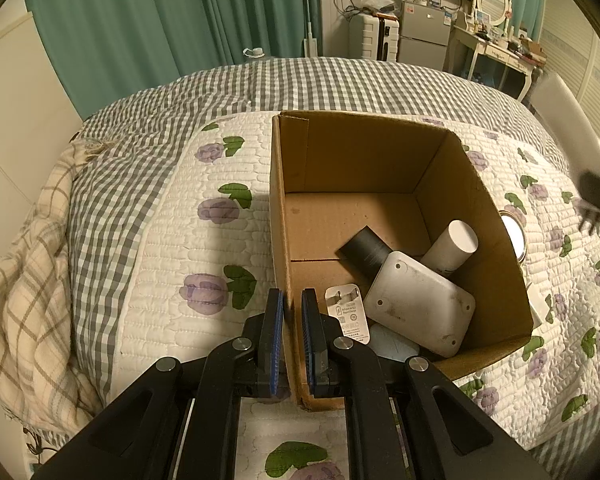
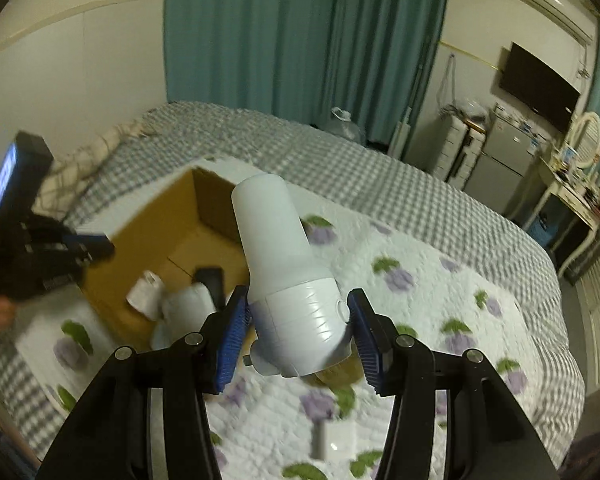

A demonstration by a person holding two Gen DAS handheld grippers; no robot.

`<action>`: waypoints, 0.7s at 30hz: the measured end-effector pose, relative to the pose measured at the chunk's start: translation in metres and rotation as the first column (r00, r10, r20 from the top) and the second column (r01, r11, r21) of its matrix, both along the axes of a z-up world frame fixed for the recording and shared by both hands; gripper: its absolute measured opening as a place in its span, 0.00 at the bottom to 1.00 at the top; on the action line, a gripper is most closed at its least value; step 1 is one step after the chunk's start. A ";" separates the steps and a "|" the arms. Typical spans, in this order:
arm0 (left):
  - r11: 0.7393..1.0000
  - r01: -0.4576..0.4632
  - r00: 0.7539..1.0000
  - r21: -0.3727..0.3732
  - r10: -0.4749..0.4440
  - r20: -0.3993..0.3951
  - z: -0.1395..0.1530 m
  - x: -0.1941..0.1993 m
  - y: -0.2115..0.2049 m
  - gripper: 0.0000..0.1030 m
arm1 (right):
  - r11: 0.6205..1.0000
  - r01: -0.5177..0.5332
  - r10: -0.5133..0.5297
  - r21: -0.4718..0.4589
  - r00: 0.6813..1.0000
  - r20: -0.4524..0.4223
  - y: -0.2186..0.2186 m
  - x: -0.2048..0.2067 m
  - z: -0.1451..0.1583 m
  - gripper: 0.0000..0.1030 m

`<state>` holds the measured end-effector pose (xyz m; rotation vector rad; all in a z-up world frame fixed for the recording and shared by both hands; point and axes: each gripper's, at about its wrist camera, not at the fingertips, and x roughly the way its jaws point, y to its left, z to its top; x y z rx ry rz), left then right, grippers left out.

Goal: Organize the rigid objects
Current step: 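Carry the white bottle with the right tool and release it into the box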

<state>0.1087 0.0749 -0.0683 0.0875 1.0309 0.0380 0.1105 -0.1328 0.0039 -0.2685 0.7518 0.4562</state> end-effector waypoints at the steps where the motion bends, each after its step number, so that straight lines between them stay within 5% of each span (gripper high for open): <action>1: 1.000 0.000 1.000 -0.002 0.000 0.000 0.000 0.000 0.000 0.08 | 1.000 -0.008 0.008 0.010 1.000 -0.001 0.005 0.002 0.001 0.48; 14: 1.000 0.001 1.000 -0.011 0.000 0.003 -0.001 0.000 0.000 0.08 | 0.993 -0.090 0.095 0.071 0.992 -0.076 0.082 0.036 -0.022 0.48; 21: 1.000 0.004 1.000 -0.015 -0.004 0.002 -0.002 0.001 0.000 0.08 | 0.995 -0.097 0.096 0.007 0.984 -0.151 0.112 0.057 -0.061 0.48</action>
